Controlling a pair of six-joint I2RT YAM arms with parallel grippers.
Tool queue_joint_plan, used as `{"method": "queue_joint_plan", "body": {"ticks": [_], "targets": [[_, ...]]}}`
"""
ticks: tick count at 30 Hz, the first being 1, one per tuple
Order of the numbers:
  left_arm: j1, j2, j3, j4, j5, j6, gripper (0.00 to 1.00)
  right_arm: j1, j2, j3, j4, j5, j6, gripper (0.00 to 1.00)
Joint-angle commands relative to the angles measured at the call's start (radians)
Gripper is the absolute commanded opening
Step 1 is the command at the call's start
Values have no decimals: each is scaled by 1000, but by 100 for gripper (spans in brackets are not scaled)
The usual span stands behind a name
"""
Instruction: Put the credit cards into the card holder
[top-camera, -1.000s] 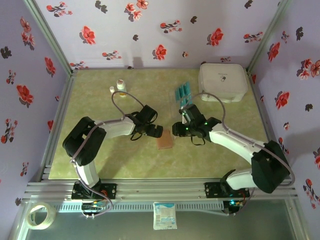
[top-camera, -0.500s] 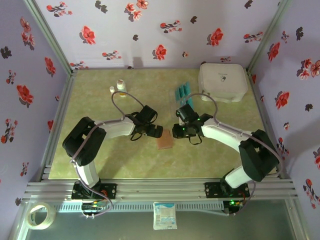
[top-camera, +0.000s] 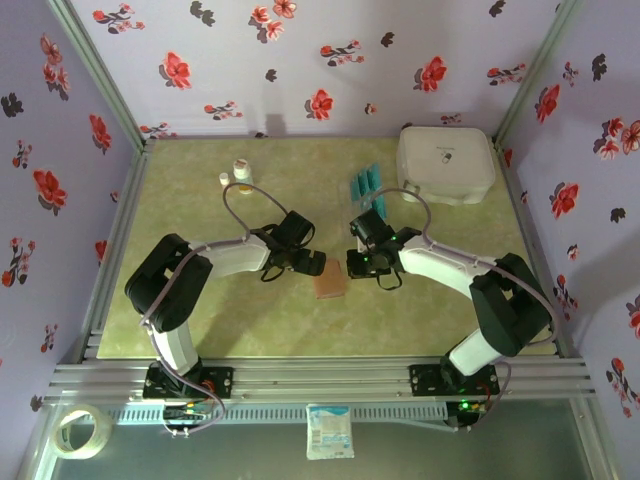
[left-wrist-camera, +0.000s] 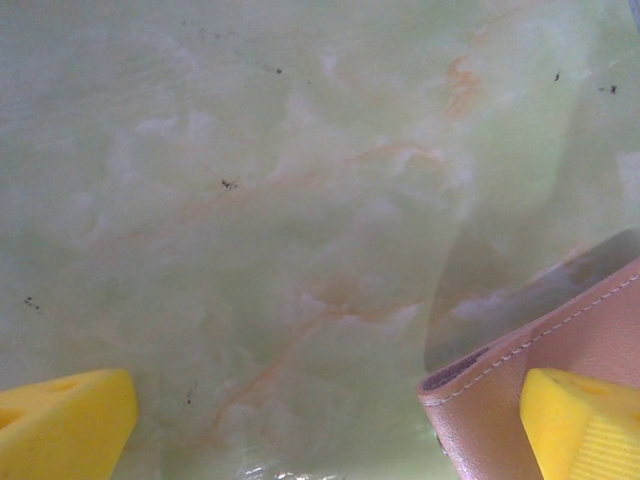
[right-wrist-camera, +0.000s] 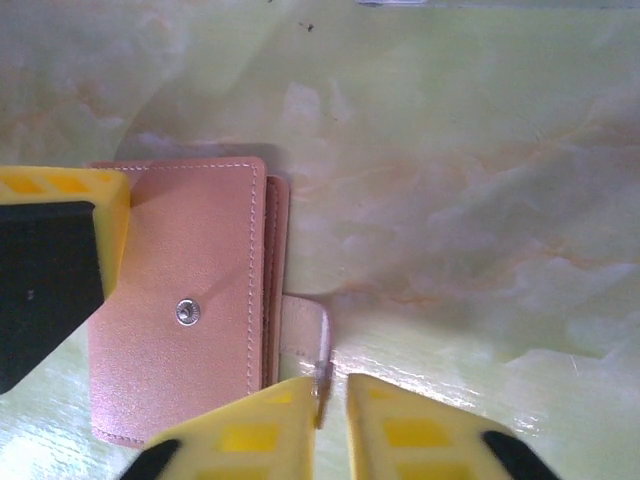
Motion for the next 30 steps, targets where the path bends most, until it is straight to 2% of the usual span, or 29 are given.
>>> {"method": "queue_joint_plan", "body": {"ticks": [1,4,16,30], "targets": [[0,46,-36,10,6,-7,100,-9,5,14,6,-1,-8,8],[1,46,-36,10,6,-6,100,-11,2,13,7,-10,-8,0],[1,48,-39,10,5,-6,100,-11,17,1,159,-177,105,0],[0,53,-34,11,8,-6,100,15,114,4,255,-213,155,0]]}}
